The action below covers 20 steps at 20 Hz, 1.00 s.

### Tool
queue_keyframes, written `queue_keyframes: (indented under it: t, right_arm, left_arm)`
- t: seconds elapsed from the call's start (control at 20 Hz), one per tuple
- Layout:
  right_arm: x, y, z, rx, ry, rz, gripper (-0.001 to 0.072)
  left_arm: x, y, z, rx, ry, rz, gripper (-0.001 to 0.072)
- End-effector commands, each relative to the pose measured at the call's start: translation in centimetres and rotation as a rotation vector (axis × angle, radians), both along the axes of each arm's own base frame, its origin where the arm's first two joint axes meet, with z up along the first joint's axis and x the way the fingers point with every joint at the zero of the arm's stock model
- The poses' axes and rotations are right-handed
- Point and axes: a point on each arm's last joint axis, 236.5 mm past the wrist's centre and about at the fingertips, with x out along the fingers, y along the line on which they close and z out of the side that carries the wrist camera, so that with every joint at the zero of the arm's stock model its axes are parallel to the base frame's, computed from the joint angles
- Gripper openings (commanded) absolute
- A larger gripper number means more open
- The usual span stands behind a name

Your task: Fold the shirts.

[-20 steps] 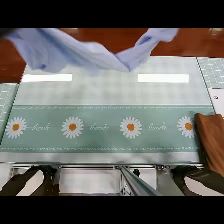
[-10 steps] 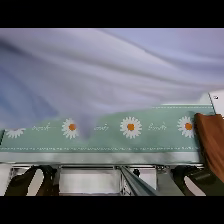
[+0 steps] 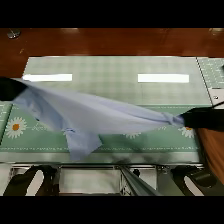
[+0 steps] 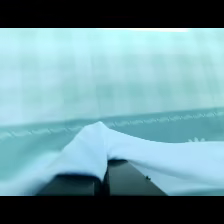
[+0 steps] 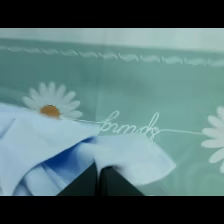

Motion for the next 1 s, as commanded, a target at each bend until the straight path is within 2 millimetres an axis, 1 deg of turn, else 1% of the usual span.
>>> queue_keyframes:
  t: [0.0, 0.05, 0.15, 0.2, 0.3, 0.35, 0.45, 0.5, 0.55, 0.6, 0.65, 0.7, 0.75, 0.8, 0.85, 0.9, 0.95]
  right_arm:
    - [3.2, -1.3, -8.6, 0.024, 0.085, -0.161, 0.0022]
    - [5.2, -2.2, -9.5, 0.038, 0.079, -0.211, 0.0022]
    - [8.6, -4.1, -10.8, 0.092, 0.101, -0.284, 0.0023]
    - [10.2, -4.2, -11.2, 0.141, 0.122, -0.282, 0.0024]
    - [13.2, -3.5, -11.3, 0.242, 0.132, -0.252, 0.0024]
    - [14.7, -3.2, -11.4, 0.289, 0.139, -0.254, 0.0024]
    - [17.0, -2.9, -11.6, 0.385, 0.172, -0.291, 0.0027]
    - [17.6, -3.0, -11.5, 0.415, 0.198, -0.293, 0.017]
    - [17.7, -3.2, -11.4, 0.421, 0.228, -0.274, 0.0498]
    - [17.3, -3.8, -11.0, 0.408, 0.253, -0.23, 0.0621]
    - [16.8, -5.1, -10.5, 0.376, 0.265, -0.201, 0.0617]
    - [16.0, -6.9, -9.9, 0.329, 0.275, -0.185, 0.0617]
    - [15.0, -8.9, -9.4, 0.278, 0.28, -0.179, 0.0617]
    - [13.6, -11.4, -9.0, 0.219, 0.283, -0.195, 0.0617]
    - [12.3, -13.6, -8.9, 0.168, 0.29, -0.226, 0.0616]
    - [10.8, -15.7, -9.2, 0.142, 0.296, -0.28, 0.0616]
    - [9.6, -16.8, -9.9, 0.157, 0.291, -0.34, 0.0615]
  left_arm:
    - [2.8, -0.8, -8.6, -0.15, 0.142, 0.055, 0.0019]
    - [4.3, -0.9, -9.8, -0.159, 0.156, 0.068, 0.0019]
    - [7.2, -1.5, -11.7, -0.165, 0.165, 0.082, 0.0019]
    - [8.5, -2.2, -12.3, -0.177, 0.173, 0.078, 0.0019]
    - [10.8, -4.1, -13.4, -0.214, 0.188, 0.065, 0.002]
    - [11.9, -5.1, -13.9, -0.238, 0.197, 0.062, 0.002]
    - [13.3, -6.6, -14.3, -0.288, 0.215, 0.06, 0.002]
    - [13.8, -6.7, -14.3, -0.295, 0.22, 0.06, 0.0047]
    - [13.8, -6.7, -14.2, -0.295, 0.234, 0.044, 0.032]
    - [13.4, -6.4, -14.0, -0.29, 0.254, 0.024, 0.0698]
    - [12.7, -5.4, -13.7, -0.265, 0.283, -0.002, 0.0697]
    - [11.7, -4.0, -13.6, -0.238, 0.327, -0.022, 0.0697]
    - [10.2, -1.9, -13.9, -0.217, 0.402, -0.015, 0.0697]
    - [8.4, 0.3, -14.5, -0.204, 0.479, 0.008, 0.0698]
    - [6.3, 2.3, -15.3, -0.193, 0.551, 0.016, 0.0697]
    - [3.8, 3.1, -15.9, -0.204, 0.61, -0.03, 0.0697]
    - [1.6, 3.5, -16.8, -0.23, 0.661, -0.052, 0.0697]
